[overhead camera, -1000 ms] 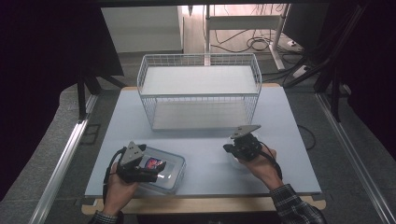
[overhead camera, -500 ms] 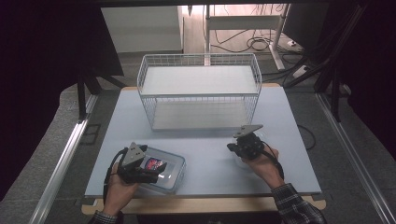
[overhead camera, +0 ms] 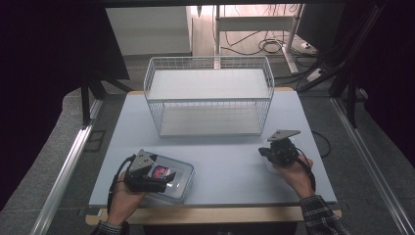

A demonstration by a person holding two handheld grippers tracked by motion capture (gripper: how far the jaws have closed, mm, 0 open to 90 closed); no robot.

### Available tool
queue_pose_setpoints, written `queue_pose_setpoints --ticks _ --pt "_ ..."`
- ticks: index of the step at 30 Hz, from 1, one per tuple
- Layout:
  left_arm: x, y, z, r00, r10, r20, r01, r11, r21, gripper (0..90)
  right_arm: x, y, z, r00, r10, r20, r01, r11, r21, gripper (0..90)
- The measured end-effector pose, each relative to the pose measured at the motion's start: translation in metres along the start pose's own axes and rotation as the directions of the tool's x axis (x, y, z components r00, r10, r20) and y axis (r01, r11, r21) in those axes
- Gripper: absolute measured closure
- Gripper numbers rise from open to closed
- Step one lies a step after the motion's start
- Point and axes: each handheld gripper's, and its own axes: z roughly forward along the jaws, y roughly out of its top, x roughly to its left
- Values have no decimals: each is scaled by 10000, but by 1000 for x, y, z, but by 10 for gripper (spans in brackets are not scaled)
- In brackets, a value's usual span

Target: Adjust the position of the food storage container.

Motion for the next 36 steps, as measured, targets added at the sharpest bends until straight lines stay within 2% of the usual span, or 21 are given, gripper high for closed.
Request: queue_pose_setpoints --ticks 1,3,4,6,8,11,14,15,17,20,21,23,24,25,27,29,30,31,33,34,36 --pt "0 0 0 10000 -2 65 2 10000 -9 107 -8 -4 -4 9997 157 189 -157 9999 15 895" --pt "0 0 -1 10000 33 48 -33 10000 -24 112 -10 -5 -5 9994 220 281 -220 9998 2 895" --pt "0 1 -1 9999 146 4 -146 9999 -58 121 -18 -10 -8 9978 501 429 -500 9987 -22 895" --pt "0 1 -2 9999 122 -5 -122 9999 -121 133 -23 -12 -10 9968 647 472 -646 9979 -31 895" --pt "0 0 -2 9999 139 -27 -139 9998 -133 149 -23 -14 -10 9963 714 477 -712 9974 -49 895" --pt "2 0 -6 9996 170 -219 -174 9997 -164 237 -19 -12 -11 9965 529 643 -526 9986 -70 894" --pt "5 0 -11 9994 102 -323 -108 9998 -192 432 -16 -11 -12 9972 557 501 -545 9982 -252 894" --pt "9 -1 -17 9989 40 -475 -50 9998 -207 550 -11 -10 -14 9977 630 267 -618 9972 -421 894" --pt "15 -1 -23 9959 -10 -905 0 9999 -114 698 -6 -10 -15 9981 607 99 -601 9969 -507 894" --pt "23 -4 -30 9928 -162 -1186 157 9999 -52 859 0 -10 -14 9983 561 -146 -569 9967 -580 894" --pt "33 -9 -36 9893 -373 -1411 379 9993 11 894 6 -9 -14 9982 472 -358 -496 9964 -689 894" --pt "38 -12 -38 9862 -417 -1603 439 9990 102 900 8 -9 -13 9982 422 -415 -452 9962 -746 894" --pt "49 -20 -40 9799 -510 -1930 583 9978 326 900 17 -9 -12 9982 217 -562 -265 9959 -860 894" --pt "55 -25 -41 9775 -595 -2026 704 9964 467 900 19 -9 -12 9982 147 -586 -198 9958 -890 894" --pt "64 -36 -40 9744 -827 -2090 1007 9920 767 900 27 -8 -11 9976 2 -699 -70 9953 -966 893" --pt "70 -43 -43 9731 -1274 -1921 1414 9881 611 900 34 -8 -10 9955 -54 -943 -43 9948 -1022 893" --pt "71 -45 -45 9717 -1336 -1949 1509 9856 765 900 37 -9 -10 9944 -112 -1049 2 9946 -1042 893" --pt "69 -48 -47 9698 -1089 -2181 1359 9843 1128 900 41 -9 -10 9932 -151 -1151 27 9942 -1075 893" --pt "67 -54 -45 9646 -1054 -2418 1449 9777 1520 900 48 -9 -11 9907 -294 -1331 144 9936 -1120 892" --pt "67 -58 -47 9618 -1226 -2446 1611 9764 1438 900 51 -10 -11 9896 -375 -1387 217 9933 -1134 891" --pt "68 -61 -50 9624 -1477 -2279 1830 9727 1427 900 57 -10 -11 9863 -445 -1589 268 9934 -1117 891"
